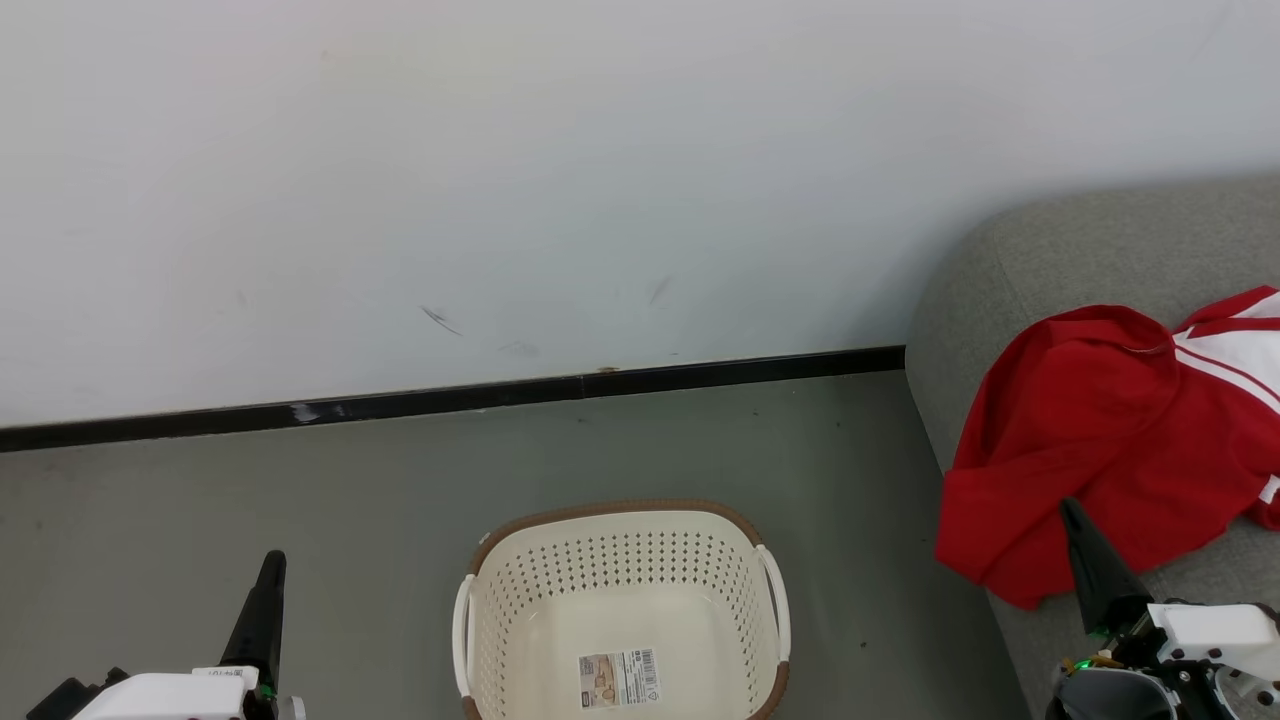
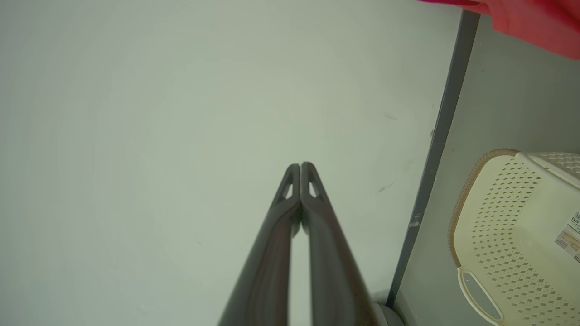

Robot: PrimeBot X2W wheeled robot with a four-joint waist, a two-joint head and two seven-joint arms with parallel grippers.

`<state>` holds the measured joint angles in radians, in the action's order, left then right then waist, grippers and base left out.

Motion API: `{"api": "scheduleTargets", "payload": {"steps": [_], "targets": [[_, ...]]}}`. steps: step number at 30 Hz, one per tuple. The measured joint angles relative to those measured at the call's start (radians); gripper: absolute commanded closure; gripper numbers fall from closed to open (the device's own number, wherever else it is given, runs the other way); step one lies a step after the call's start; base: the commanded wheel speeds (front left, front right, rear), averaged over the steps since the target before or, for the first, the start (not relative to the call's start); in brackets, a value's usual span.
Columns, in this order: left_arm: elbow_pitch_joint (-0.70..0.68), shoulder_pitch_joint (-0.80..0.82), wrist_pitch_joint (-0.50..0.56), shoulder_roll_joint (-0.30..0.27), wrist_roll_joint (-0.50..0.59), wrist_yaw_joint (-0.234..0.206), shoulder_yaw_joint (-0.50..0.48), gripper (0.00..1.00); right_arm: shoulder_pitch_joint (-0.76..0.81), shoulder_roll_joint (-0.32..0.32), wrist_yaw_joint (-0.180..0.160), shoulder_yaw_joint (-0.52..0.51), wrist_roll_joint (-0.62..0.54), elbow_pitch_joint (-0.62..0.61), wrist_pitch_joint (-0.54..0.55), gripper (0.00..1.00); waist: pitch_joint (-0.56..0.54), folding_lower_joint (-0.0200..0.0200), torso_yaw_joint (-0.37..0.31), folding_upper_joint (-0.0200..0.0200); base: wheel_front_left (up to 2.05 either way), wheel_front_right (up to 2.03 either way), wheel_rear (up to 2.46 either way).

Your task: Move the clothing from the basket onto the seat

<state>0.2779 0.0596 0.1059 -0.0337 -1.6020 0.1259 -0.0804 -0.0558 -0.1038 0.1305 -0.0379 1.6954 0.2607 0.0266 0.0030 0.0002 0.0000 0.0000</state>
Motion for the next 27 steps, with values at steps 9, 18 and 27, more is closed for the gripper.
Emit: {"api": "scheduleTargets", "payload": {"steps": [9, 18, 27], "targets": [[0.0, 0.0, 0.0, 0.0, 0.0, 0.0, 0.0, 1.0, 0.0, 0.001, 0.0, -0.002, 0.0, 0.0, 0.001, 1.0, 0.0, 0.0, 0.0, 0.0, 0.0, 0.0, 0.0], [-0.001, 0.0, 0.0, 0.0, 0.0, 0.0, 0.0, 1.0, 0.0, 0.002, 0.0, -0.004, -0.001, 0.0, 0.001, 1.0, 0.0, -0.0001, 0.0, 0.0, 0.0, 0.0, 0.0], [-0.001, 0.0, 0.002, 0.0, 0.0, 0.0, 0.0, 1.0, 0.0, 0.002, 0.0, -0.005, -0.001, 0.001, 0.001, 1.0, 0.0, -0.0001, 0.0, 0.0, 0.0, 0.0, 0.0]]}}
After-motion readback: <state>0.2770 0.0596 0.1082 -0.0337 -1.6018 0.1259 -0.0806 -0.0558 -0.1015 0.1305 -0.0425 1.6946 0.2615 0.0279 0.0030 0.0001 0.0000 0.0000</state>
